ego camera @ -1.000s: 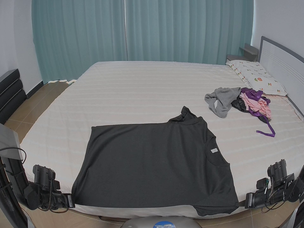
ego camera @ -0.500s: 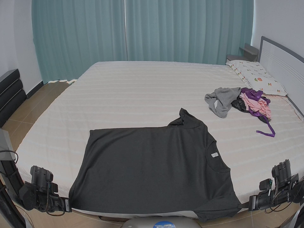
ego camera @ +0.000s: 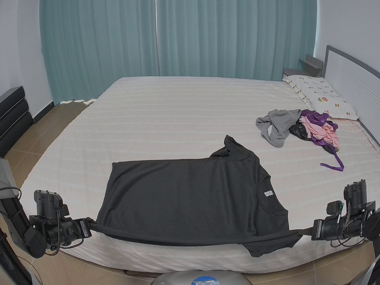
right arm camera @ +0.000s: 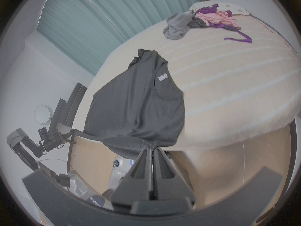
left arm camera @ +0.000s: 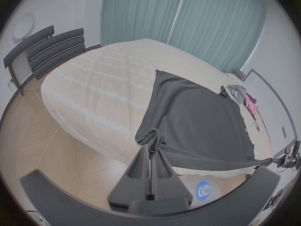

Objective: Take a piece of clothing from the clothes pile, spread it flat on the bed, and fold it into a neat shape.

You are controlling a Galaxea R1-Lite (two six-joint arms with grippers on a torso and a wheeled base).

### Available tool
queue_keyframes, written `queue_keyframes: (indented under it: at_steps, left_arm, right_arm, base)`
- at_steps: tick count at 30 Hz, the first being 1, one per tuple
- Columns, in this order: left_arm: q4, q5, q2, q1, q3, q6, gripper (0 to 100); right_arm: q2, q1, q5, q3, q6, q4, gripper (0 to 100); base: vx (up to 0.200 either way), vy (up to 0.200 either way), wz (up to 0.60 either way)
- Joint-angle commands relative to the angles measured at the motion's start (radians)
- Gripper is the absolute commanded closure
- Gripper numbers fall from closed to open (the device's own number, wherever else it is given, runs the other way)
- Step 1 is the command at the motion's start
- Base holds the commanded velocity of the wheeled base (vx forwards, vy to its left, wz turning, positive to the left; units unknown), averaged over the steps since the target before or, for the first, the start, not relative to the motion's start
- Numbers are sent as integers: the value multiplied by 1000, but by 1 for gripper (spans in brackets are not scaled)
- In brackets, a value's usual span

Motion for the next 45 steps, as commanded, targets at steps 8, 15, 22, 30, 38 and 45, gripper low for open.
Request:
queue_keyframes:
  at_steps: [8, 15, 22, 30, 38, 45]
  left_arm:
    - [-2, 38, 15, -36, -115, -76, 100]
    - [-8, 41, 72, -34, -153, -78, 100]
    - [-8, 55, 96, -34, -161, -76, 100]
    - [0, 55, 92, -33, -156, -75, 100]
    - [-11, 48, 184, -34, -199, -85, 100]
    - [-11, 49, 257, -28, -270, -94, 100]
  right_arm:
    - [146, -23, 1, -132, 8, -9, 100]
    - [209, -26, 1, -193, 9, -9, 100]
    - [237, -14, 1, -270, 9, -9, 100]
    - [194, -3, 1, -263, 9, -2, 100]
    - [243, -5, 1, -286, 8, -9, 100]
    - [333, -5, -1, -371, 8, -4, 100]
  base:
    - [0, 0, 0]
    - [0, 0, 0]
    - [0, 0, 0]
    - [0, 0, 0]
    - [0, 0, 0]
    - [0, 0, 0]
